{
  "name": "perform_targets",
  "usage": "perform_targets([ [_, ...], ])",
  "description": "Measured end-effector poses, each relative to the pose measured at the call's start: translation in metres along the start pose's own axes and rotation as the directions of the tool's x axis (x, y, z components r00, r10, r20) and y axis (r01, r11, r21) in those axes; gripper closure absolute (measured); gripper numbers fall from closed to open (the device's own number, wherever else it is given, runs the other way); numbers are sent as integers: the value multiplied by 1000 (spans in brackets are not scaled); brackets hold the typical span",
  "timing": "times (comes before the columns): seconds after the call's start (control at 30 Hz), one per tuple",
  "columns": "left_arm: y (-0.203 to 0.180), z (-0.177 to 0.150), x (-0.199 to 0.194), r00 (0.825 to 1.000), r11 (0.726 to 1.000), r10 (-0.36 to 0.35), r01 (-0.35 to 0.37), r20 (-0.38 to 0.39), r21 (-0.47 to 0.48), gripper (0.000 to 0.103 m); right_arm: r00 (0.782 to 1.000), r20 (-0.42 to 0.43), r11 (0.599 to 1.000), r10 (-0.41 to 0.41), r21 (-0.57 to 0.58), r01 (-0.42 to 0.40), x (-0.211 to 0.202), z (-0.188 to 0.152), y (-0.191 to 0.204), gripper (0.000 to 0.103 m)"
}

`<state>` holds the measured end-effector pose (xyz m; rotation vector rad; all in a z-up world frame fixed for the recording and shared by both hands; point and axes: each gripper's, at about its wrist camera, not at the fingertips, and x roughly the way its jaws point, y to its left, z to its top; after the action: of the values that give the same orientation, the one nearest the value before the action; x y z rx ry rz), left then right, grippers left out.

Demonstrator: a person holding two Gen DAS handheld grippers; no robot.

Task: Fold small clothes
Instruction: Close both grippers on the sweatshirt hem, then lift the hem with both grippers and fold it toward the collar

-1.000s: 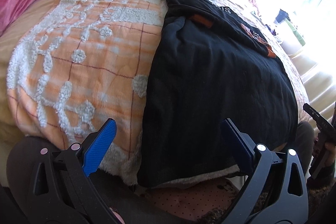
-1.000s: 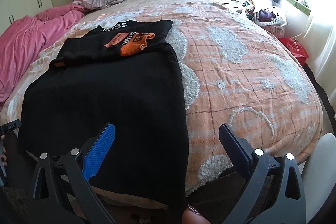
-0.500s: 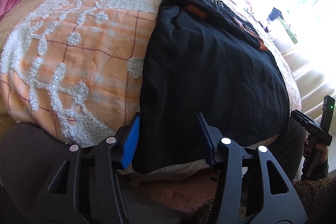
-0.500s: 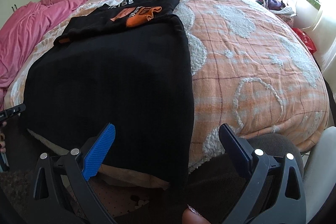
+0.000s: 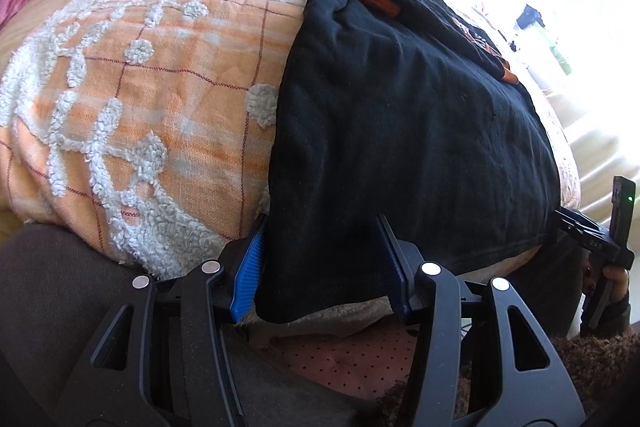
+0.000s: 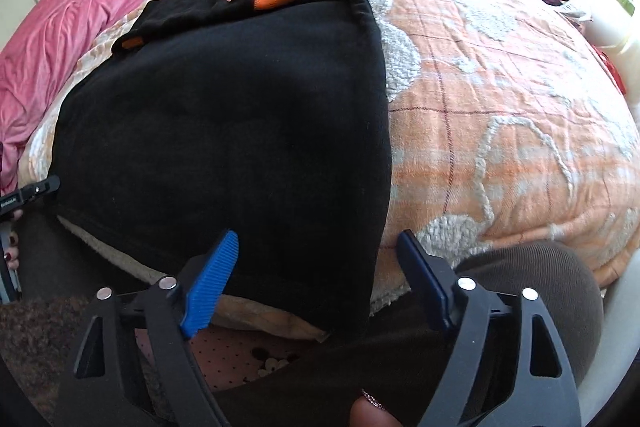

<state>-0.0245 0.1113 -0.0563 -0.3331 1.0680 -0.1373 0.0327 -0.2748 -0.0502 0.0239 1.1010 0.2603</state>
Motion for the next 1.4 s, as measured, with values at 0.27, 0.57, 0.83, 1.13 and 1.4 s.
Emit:
perform_targets([
  [0.27,3,0,2,1000,1000,-14,14,0,-16,57,996,18,996,88,5,-88,-6,-6,-17,63],
  [0.57,6,1,5,1000,999,-31,31,0,-25,57,990,22,989,139,-44,-138,-7,-10,-13,82],
  [0.83,9,1,3,1000,999,-30,30,-6,-42,61,959,192,976,210,-102,-193,-42,0,1,95],
  [1.13,19,3,-11,991,983,-130,132,30,-130,100,904,363,974,225,-98,-203,-77,24,4,96],
  [1.4,25,24,-39,976,971,-181,197,120,-135,101,867,445,972,222,-36,-231,-90,30,-12,96],
])
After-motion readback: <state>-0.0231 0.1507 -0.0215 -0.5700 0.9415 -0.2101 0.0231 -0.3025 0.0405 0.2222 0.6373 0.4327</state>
